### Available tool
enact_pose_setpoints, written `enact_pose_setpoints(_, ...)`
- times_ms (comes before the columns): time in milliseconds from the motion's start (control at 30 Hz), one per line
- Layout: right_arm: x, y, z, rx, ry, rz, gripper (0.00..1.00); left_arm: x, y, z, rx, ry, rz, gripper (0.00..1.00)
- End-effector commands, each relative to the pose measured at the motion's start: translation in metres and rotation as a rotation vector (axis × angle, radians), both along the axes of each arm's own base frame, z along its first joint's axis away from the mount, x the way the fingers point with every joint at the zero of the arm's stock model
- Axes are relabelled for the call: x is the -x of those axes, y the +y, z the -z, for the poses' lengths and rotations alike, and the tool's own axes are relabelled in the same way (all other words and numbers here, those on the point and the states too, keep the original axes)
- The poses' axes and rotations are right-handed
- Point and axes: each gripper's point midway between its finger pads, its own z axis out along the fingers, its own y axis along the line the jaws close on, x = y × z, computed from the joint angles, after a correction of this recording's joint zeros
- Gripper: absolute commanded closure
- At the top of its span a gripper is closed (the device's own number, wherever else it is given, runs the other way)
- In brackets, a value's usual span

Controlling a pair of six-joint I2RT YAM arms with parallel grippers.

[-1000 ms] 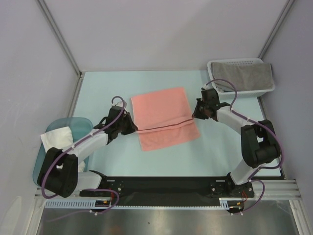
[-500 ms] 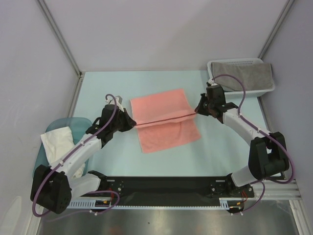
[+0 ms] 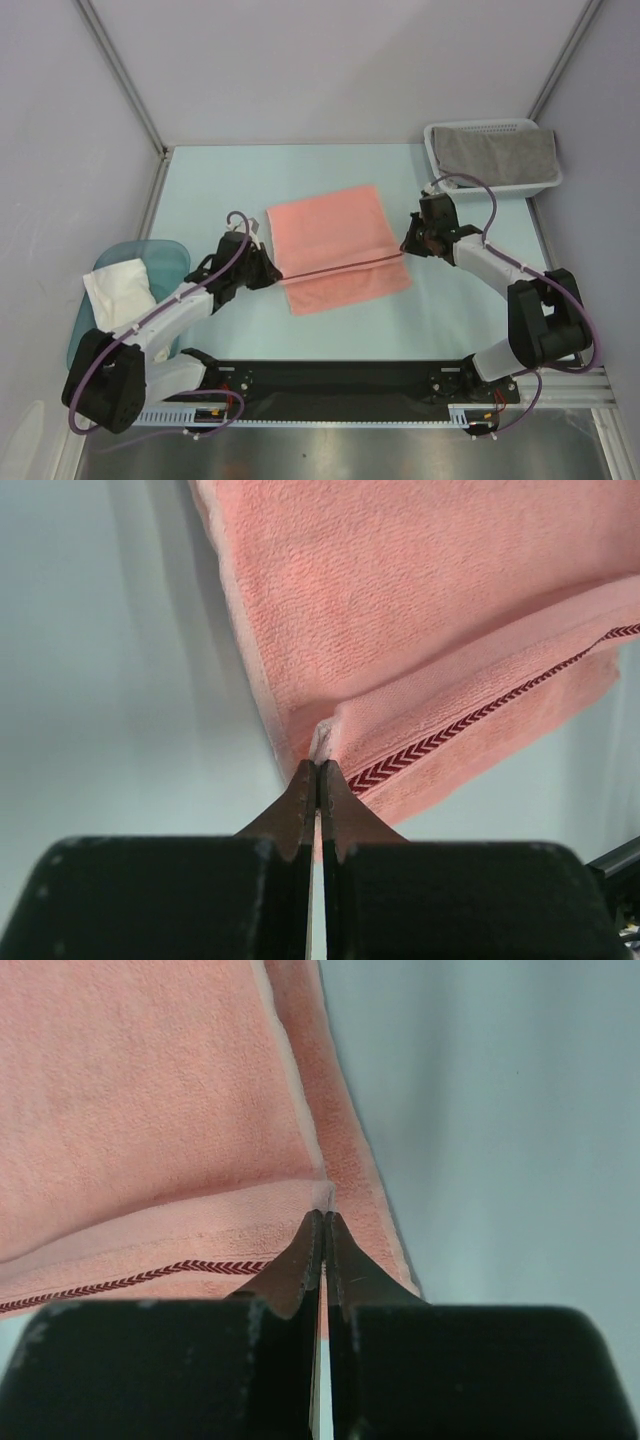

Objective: Fold and stack the towels
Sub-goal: Fold the towel

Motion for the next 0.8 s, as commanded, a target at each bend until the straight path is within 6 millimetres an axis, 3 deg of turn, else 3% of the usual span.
enact_pose_setpoints(0,-0.003,0.001,0.004,-0.010,-0.020,0.018,1.00,0.002,-0.008,0.008,0.025,0.003,0.013,1.00)
enact_pose_setpoints(200,0.004,0.001,0.026,-0.009,0.021,0.018,1.00,0.008,-0.012,0.026,0.012,0.041,0.034,1.00)
enact_pose_setpoints(367,0.010,-0.001,0.036,-0.007,0.034,0.021,0.90,0.013,-0.011,0.034,0.002,0.058,0.042,0.99)
enact_pose_setpoints(600,0.016,-0.004,0.032,-0.005,0.027,0.025,0.76,0.022,-0.014,0.038,0.001,0.058,0.075,0.80)
enact_pose_setpoints(767,0.019,-0.006,0.026,-0.006,0.013,0.030,0.76,0.029,-0.023,0.035,0.032,0.050,0.128,0.75)
